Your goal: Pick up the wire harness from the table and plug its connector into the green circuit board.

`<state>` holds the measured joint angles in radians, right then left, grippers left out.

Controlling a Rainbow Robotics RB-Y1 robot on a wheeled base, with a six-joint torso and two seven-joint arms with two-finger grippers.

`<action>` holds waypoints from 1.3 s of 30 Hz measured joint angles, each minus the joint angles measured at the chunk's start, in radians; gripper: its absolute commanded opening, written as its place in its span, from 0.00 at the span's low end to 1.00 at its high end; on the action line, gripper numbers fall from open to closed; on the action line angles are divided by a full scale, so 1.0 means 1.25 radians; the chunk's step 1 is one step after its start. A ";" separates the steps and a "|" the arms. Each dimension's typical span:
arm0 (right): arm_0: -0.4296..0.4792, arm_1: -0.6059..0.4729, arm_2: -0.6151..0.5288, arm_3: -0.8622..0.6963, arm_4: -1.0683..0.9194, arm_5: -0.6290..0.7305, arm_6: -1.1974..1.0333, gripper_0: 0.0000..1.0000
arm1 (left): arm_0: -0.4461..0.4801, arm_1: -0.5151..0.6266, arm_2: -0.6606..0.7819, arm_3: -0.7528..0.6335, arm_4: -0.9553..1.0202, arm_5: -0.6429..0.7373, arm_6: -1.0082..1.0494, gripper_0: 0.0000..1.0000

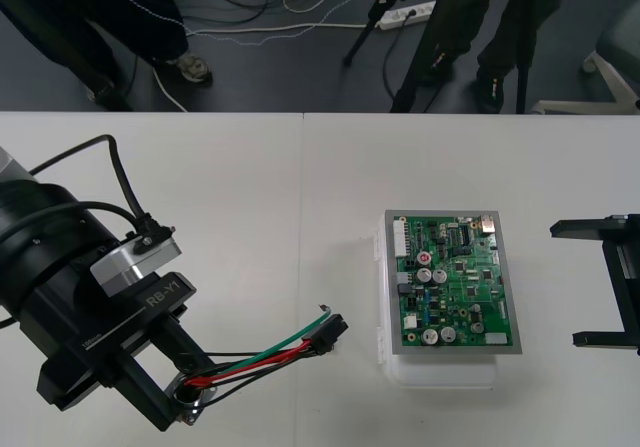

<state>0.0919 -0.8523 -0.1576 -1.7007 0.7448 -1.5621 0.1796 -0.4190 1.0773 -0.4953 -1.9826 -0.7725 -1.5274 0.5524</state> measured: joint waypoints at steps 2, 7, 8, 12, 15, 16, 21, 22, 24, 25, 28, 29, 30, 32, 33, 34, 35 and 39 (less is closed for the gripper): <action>0.000 0.000 0.000 0.000 0.000 0.000 0.000 1.00 | -0.008 -0.011 -0.010 0.005 0.000 0.000 0.001 0.00; 0.000 0.000 0.000 0.000 0.000 0.000 0.000 1.00 | -0.026 -0.047 -0.030 0.032 0.000 0.000 0.004 0.00; 0.000 0.000 0.000 0.000 0.000 0.000 0.000 1.00 | -0.028 -0.053 -0.032 0.037 0.000 0.000 0.004 0.00; 0.000 0.000 0.000 0.000 0.000 0.000 0.000 1.00 | -0.030 -0.065 -0.033 0.041 0.000 0.000 0.004 0.00; 0.000 0.000 0.000 0.000 0.000 0.000 0.000 1.00 | -0.030 -0.067 -0.033 0.041 0.000 0.000 0.004 0.00; 0.000 0.000 0.000 0.000 0.000 0.000 0.000 1.00 | -0.030 -0.067 -0.033 0.042 0.000 0.000 0.005 0.00; 0.000 0.000 0.000 0.000 0.000 0.000 0.000 1.00 | -0.030 -0.071 -0.033 0.049 0.000 0.000 0.006 0.00; 0.000 0.000 0.000 0.000 0.000 0.000 0.000 1.00 | -0.030 -0.072 -0.033 0.050 0.000 0.000 0.008 0.00; 0.000 0.000 0.000 0.000 -0.001 0.000 0.000 1.00 | -0.030 -0.075 -0.033 0.054 0.000 0.000 0.012 0.00; -0.001 0.000 0.000 0.000 -0.001 0.000 0.000 1.00 | -0.030 -0.076 -0.033 0.055 0.000 0.000 0.014 0.00; -0.003 0.000 0.000 -0.001 -0.006 0.000 0.000 1.00 | -0.030 -0.078 -0.033 0.056 0.000 0.000 0.017 0.00; -0.005 0.000 0.000 -0.001 -0.009 0.000 0.000 1.00 | -0.030 -0.078 -0.033 0.056 0.000 0.000 0.017 0.00; -0.008 0.000 0.000 -0.001 -0.013 0.000 0.000 1.00 | -0.030 -0.078 -0.033 0.056 0.000 0.000 0.017 0.00; -0.017 0.000 0.003 -0.001 -0.023 0.000 -0.004 1.00 | -0.030 -0.079 -0.033 0.056 0.000 0.000 0.017 0.00; -0.023 0.000 0.007 -0.001 -0.033 0.000 -0.010 1.00 | -0.030 -0.079 -0.033 0.056 0.000 0.000 0.018 0.00; -0.030 0.000 0.014 -0.001 -0.044 0.000 -0.020 1.00 | -0.030 -0.079 -0.033 0.056 0.000 0.000 0.018 0.00; -0.036 0.000 0.021 -0.001 -0.055 0.000 -0.028 1.00 | -0.030 -0.080 -0.033 0.056 0.000 0.000 0.018 0.00; -0.063 0.000 0.059 -0.001 -0.069 0.000 -0.039 1.00 | -0.030 -0.080 -0.033 0.056 0.000 0.000 0.018 0.00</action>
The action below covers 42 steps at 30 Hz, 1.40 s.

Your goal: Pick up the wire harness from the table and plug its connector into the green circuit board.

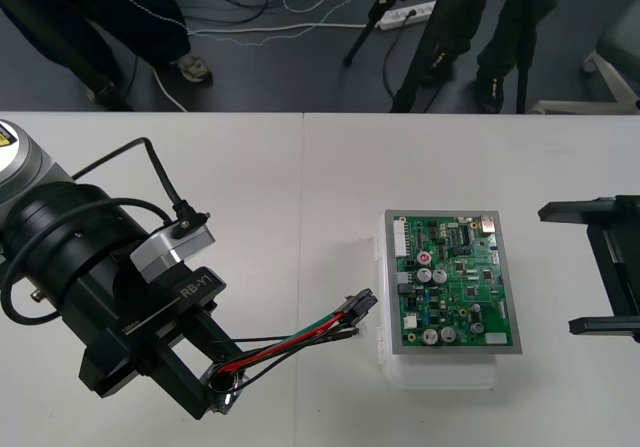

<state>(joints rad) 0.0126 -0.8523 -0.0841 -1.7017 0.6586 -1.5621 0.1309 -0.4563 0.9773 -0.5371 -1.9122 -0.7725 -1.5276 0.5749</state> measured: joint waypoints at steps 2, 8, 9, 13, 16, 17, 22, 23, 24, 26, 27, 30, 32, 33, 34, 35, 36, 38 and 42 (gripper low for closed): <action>-0.015 0.001 0.013 0.000 0.000 0.000 0.000 1.00 | 0.000 0.000 0.000 0.000 0.000 0.000 0.000 0.00; -0.059 0.030 0.021 0.000 0.008 0.004 -0.011 1.00 | 0.000 -0.002 0.000 0.000 0.001 0.000 0.002 0.00; -0.067 0.035 0.021 0.000 0.012 0.005 -0.025 1.00 | 0.000 -0.002 0.000 0.000 0.002 0.000 0.003 0.00; -0.100 0.045 0.025 0.000 0.014 0.017 -0.116 1.00 | 0.000 -0.004 0.000 0.000 0.006 0.000 0.014 0.00; -0.125 0.046 0.039 0.000 0.015 0.031 -0.123 1.00 | 0.000 -0.005 0.000 0.000 0.009 0.000 0.026 0.00; -0.133 0.046 0.046 0.000 0.015 0.037 -0.123 1.00 | 0.000 -0.005 0.000 0.000 0.010 0.000 0.028 0.00; -0.165 0.046 0.097 0.000 0.010 0.080 -0.123 1.00 | 0.000 -0.006 0.000 0.000 0.011 0.000 0.029 0.00; -0.169 0.046 0.107 0.000 0.009 0.086 -0.123 1.00 | 0.000 -0.006 0.000 0.000 0.011 0.000 0.029 0.00; -0.174 0.046 0.117 0.000 0.008 0.091 -0.123 1.00 | 0.000 -0.006 0.000 0.000 0.011 0.000 0.029 0.00; -0.184 0.046 0.134 0.000 0.008 0.101 -0.123 1.00 | 0.000 -0.006 0.000 0.000 0.012 0.000 0.029 0.00; -0.189 0.046 0.141 -0.001 0.007 0.107 -0.123 1.00 | 0.000 -0.006 0.000 0.000 0.012 0.000 0.029 0.00; -0.199 0.046 0.159 -0.010 0.002 0.136 -0.123 1.00 | 0.000 -0.007 0.000 0.000 0.012 0.000 0.029 0.00; -0.201 0.045 0.170 -0.028 -0.002 0.164 -0.123 1.00 | 0.000 -0.008 0.000 0.000 0.012 0.000 0.029 0.00; -0.202 0.045 0.175 -0.038 -0.004 0.177 -0.123 1.00 | 0.000 -0.008 0.000 0.000 0.012 0.000 0.029 0.00; -0.202 0.045 0.179 -0.048 -0.007 0.188 -0.123 1.00 | 0.000 -0.008 0.000 0.000 0.012 0.000 0.029 0.00; -0.202 0.045 0.183 -0.058 -0.012 0.200 -0.123 1.00 | 0.000 -0.008 0.000 0.000 0.012 0.000 0.029 0.00; -0.202 0.044 0.188 -0.067 -0.016 0.211 -0.123 1.00 | 0.000 -0.008 0.000 0.000 0.012 0.000 0.029 0.00; -0.202 0.044 0.198 -0.082 -0.027 0.229 -0.123 1.00 | 0.000 -0.008 0.000 0.001 0.012 0.000 0.029 0.00; -0.202 0.039 0.230 -0.103 -0.059 0.263 -0.123 1.00 | 0.000 -0.008 0.000 0.001 0.012 0.000 0.030 0.00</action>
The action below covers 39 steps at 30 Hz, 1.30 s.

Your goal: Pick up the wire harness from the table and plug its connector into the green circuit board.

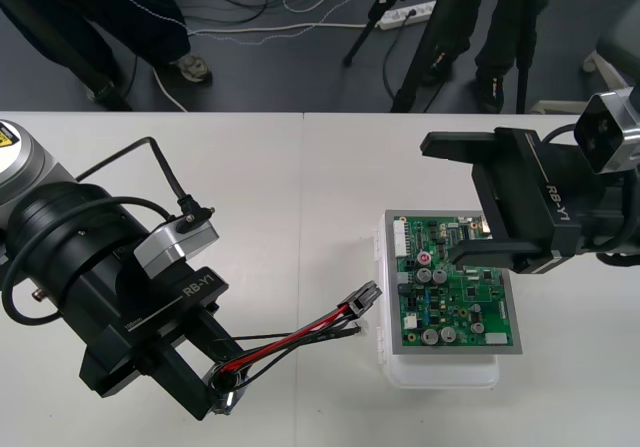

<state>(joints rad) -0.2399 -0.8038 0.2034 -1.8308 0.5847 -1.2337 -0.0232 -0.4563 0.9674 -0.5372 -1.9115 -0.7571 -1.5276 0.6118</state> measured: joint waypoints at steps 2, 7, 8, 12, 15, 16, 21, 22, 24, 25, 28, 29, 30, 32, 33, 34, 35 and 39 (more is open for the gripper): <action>0.000 -0.004 0.018 -0.011 -0.012 0.012 0.000 1.00 | 0.000 0.000 0.000 0.000 0.000 0.000 0.000 0.00; 0.000 -0.017 0.047 -0.044 -0.016 0.022 0.000 1.00 | 0.000 0.000 0.000 0.000 0.000 0.000 0.000 0.00; 0.000 -0.019 0.048 -0.051 -0.016 0.022 0.000 1.00 | 0.000 0.000 0.000 0.000 0.000 0.000 0.000 0.00; 0.000 -0.029 0.056 -0.082 -0.016 0.022 0.000 1.00 | 0.000 0.000 0.000 0.000 0.000 0.000 0.000 0.00; -0.001 -0.039 0.066 -0.100 -0.016 0.022 0.000 1.00 | 0.000 0.000 0.000 0.000 0.000 0.000 0.001 0.00; -0.002 -0.043 0.069 -0.104 -0.016 0.022 0.000 1.00 | 0.000 0.000 0.000 0.000 0.000 0.000 0.001 0.00; -0.012 -0.055 0.082 -0.111 -0.016 0.022 0.000 1.00 | 0.000 0.000 0.000 0.000 0.000 0.000 0.001 0.00; -0.015 -0.056 0.084 -0.112 -0.016 0.022 0.000 1.00 | 0.000 0.000 0.000 0.000 0.000 0.000 0.001 0.00; -0.020 -0.056 0.090 -0.113 -0.016 0.022 0.000 1.00 | 0.000 0.000 0.000 0.000 0.000 0.000 0.001 0.00; -0.022 -0.056 0.094 -0.114 -0.016 0.022 0.000 1.00 | 0.000 0.000 0.000 0.000 0.000 0.000 0.001 0.00; -0.025 -0.055 0.106 -0.115 -0.016 0.022 0.000 1.00 | 0.000 0.000 0.000 0.000 0.000 0.000 0.001 0.00; -0.026 -0.055 0.109 -0.115 -0.016 0.022 0.000 1.00 | 0.000 0.000 0.000 0.000 0.000 0.000 0.001 0.00; -0.026 -0.055 0.112 -0.116 -0.016 0.022 0.000 1.00 | 0.000 0.000 0.000 0.000 0.000 0.000 0.001 0.00; -0.026 -0.052 0.116 -0.116 -0.016 0.022 0.000 1.00 | 0.000 0.000 0.000 0.000 0.000 0.000 0.002 0.00; -0.026 -0.049 0.119 -0.116 -0.016 0.022 0.000 1.00 | 0.000 0.000 0.000 0.000 0.000 0.000 0.002 0.00; -0.026 -0.046 0.121 -0.116 -0.016 0.022 0.000 1.00 | 0.000 0.000 0.000 0.000 0.000 0.000 0.002 0.00; -0.026 -0.041 0.124 -0.116 -0.016 0.022 0.000 1.00 | 0.000 0.000 0.000 0.000 0.000 0.000 0.002 0.00; -0.026 -0.023 0.135 -0.116 -0.016 0.019 0.000 1.00 | 0.000 0.000 0.000 0.000 0.001 0.000 0.002 0.00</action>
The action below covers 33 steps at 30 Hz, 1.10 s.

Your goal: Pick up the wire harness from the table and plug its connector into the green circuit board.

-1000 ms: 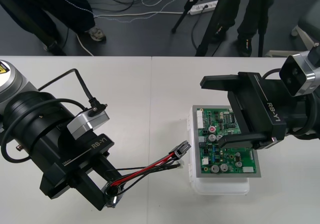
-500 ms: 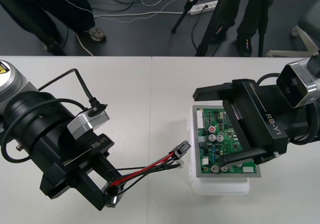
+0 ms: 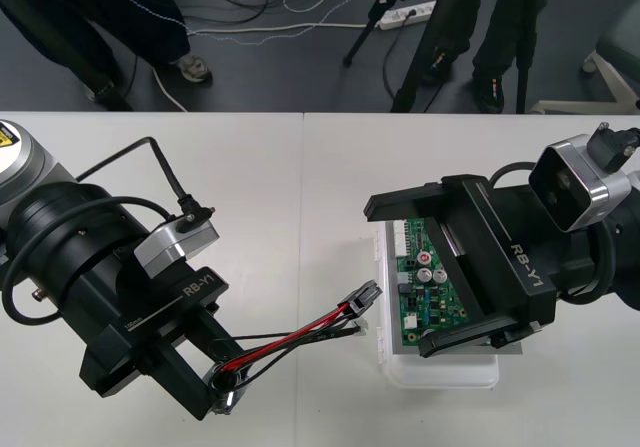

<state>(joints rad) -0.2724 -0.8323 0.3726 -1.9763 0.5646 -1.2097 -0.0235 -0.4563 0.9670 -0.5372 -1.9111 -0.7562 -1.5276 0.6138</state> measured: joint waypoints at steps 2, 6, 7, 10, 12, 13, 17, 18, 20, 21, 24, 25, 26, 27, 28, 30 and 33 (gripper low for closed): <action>0.000 0.011 0.002 0.000 0.000 -0.007 0.000 1.00 | 0.000 0.000 0.000 0.000 0.001 0.000 0.000 0.00; 0.000 0.033 0.004 0.001 0.000 -0.015 0.000 1.00 | 0.000 0.000 0.000 0.000 0.004 0.000 0.000 0.00; 0.000 0.038 0.004 0.001 0.000 -0.015 0.000 1.00 | 0.000 0.000 0.000 0.000 0.005 0.000 0.000 0.00; 0.000 0.049 0.004 0.001 0.000 -0.015 0.000 1.00 | 0.000 0.000 0.000 0.000 0.005 0.000 0.000 0.00; -0.001 0.053 0.006 0.001 0.000 -0.015 0.000 1.00 | 0.000 0.000 0.000 0.000 0.006 0.000 0.000 0.00; -0.002 0.055 0.010 0.001 0.000 -0.015 0.000 1.00 | 0.000 0.000 0.000 0.000 0.006 0.000 0.000 0.00; -0.012 0.062 0.028 0.001 0.000 -0.016 0.000 1.00 | 0.000 0.000 0.000 0.000 0.007 0.000 0.000 0.00; -0.015 0.064 0.032 0.001 0.000 -0.016 0.000 1.00 | 0.000 0.000 0.000 0.000 0.007 0.000 0.000 0.00; -0.019 0.068 0.037 0.001 -0.001 -0.017 0.000 1.00 | 0.000 0.000 0.000 0.000 0.007 0.000 0.000 0.00; -0.020 0.070 0.038 0.001 -0.001 -0.017 0.000 1.00 | 0.000 0.000 0.000 0.000 0.007 0.000 0.000 0.00; -0.023 0.077 0.041 0.001 -0.001 -0.017 0.000 1.00 | 0.000 0.000 0.000 0.000 0.007 0.000 0.000 0.00; -0.024 0.078 0.042 0.001 -0.001 -0.017 0.000 1.00 | 0.000 0.000 0.000 0.000 0.007 0.000 0.000 0.00; -0.024 0.079 0.044 0.001 -0.001 -0.017 0.000 1.00 | 0.000 0.000 0.000 0.000 0.008 0.000 0.000 0.00; -0.024 0.080 0.046 0.001 -0.001 -0.017 0.000 1.00 | 0.000 0.000 0.000 0.000 0.008 0.000 0.000 0.00; -0.024 0.081 0.048 0.001 -0.001 -0.017 0.000 1.00 | 0.000 0.000 0.000 0.000 0.008 0.000 0.000 0.00; -0.025 0.083 0.050 0.001 -0.001 -0.017 0.000 1.00 | 0.000 0.000 0.000 0.000 0.008 0.000 0.000 0.00; -0.025 0.084 0.050 0.001 -0.001 -0.017 0.000 1.00 | 0.000 0.000 0.000 0.000 0.008 0.000 0.000 0.00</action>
<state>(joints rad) -0.3031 -0.7270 0.4347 -1.9752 0.5635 -1.2315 -0.0235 -0.4563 0.9669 -0.5372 -1.9110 -0.7461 -1.5272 0.6142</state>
